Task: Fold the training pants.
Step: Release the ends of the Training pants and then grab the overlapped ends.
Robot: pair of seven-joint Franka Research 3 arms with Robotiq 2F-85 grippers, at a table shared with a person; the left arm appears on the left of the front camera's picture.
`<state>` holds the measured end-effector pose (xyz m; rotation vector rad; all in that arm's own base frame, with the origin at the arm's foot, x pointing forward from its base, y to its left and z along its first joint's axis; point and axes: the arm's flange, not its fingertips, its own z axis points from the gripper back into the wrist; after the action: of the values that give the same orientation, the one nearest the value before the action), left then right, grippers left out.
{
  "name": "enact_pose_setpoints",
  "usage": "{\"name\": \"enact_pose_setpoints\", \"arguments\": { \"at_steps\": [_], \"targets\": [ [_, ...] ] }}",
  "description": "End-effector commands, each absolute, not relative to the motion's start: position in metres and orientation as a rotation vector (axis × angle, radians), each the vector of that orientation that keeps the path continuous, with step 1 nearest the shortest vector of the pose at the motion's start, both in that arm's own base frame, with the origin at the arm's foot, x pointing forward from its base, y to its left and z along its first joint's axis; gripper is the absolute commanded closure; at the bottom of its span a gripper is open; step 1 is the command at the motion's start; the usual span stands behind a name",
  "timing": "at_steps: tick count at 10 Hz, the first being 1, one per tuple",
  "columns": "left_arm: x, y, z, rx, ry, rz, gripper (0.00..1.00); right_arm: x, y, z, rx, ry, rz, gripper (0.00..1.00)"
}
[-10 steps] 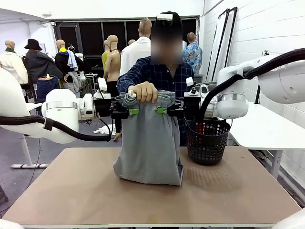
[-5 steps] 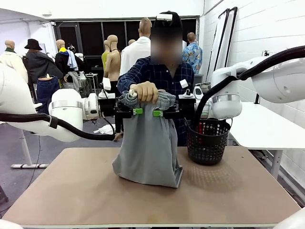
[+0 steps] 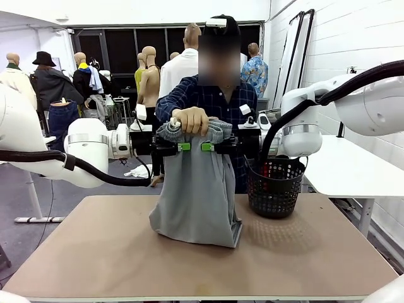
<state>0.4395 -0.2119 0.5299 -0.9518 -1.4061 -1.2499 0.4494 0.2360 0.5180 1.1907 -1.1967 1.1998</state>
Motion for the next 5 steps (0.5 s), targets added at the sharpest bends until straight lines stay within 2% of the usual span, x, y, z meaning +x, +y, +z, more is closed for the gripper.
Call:
{"name": "enact_pose_setpoints", "arguments": {
  "at_steps": [1, 2, 5],
  "targets": [
    [0.4418, -0.2015, 0.5408, -0.979, -1.393, -1.234, 0.93, 0.4527, 0.2318, 0.5284, 1.224, -1.148, 1.195, 0.98],
    [0.4417, -0.1994, 0.5410, -0.980, -1.393, -1.232, 1.00, 0.4539, 0.2297, 0.5292, 1.236, -1.115, 1.203, 1.00],
    [0.4424, -0.1969, 0.5397, -1.007, -1.364, -1.234, 1.00, 0.4574, 0.2270, 0.5313, 1.285, -1.061, 1.214, 1.00]
  ]
}}
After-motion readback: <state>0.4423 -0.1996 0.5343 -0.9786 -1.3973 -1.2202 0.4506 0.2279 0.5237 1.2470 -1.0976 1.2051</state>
